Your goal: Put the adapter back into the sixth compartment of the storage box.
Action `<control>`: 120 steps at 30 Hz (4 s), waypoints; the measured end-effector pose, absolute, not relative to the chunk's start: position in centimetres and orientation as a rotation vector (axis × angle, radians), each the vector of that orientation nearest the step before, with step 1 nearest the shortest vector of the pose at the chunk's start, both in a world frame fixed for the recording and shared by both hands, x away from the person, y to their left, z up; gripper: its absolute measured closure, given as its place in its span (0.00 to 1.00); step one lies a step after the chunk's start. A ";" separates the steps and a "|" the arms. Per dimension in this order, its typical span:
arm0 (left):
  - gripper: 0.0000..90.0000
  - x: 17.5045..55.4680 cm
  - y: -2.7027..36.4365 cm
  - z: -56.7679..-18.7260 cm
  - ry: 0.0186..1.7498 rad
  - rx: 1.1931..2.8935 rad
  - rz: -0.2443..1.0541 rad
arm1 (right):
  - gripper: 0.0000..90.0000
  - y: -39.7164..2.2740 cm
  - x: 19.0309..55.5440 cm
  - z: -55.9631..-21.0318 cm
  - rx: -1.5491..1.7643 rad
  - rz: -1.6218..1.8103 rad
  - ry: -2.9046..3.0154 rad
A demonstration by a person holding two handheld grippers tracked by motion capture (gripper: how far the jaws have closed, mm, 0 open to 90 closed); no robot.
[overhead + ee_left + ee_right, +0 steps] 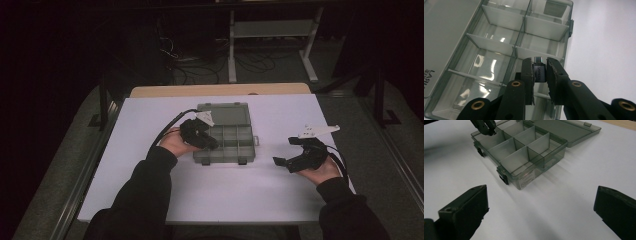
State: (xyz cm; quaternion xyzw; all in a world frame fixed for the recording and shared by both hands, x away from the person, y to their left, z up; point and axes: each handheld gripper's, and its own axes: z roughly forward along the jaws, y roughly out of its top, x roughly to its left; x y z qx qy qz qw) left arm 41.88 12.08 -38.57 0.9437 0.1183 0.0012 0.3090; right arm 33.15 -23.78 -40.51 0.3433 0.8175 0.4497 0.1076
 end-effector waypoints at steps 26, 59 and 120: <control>0.73 42.1 11.7 -39.5 0.349 2.504 -0.001 | 0.00 -23.7 33.1 -40.5 1.008 1.319 2.412; 0.13 40.3 13.8 -36.2 0.378 2.369 0.037 | 0.00 -23.6 33.1 -40.6 1.008 1.310 2.427; 0.00 35.1 25.0 -37.7 0.584 2.155 0.203 | 0.00 -23.5 33.1 -40.8 1.020 1.297 2.432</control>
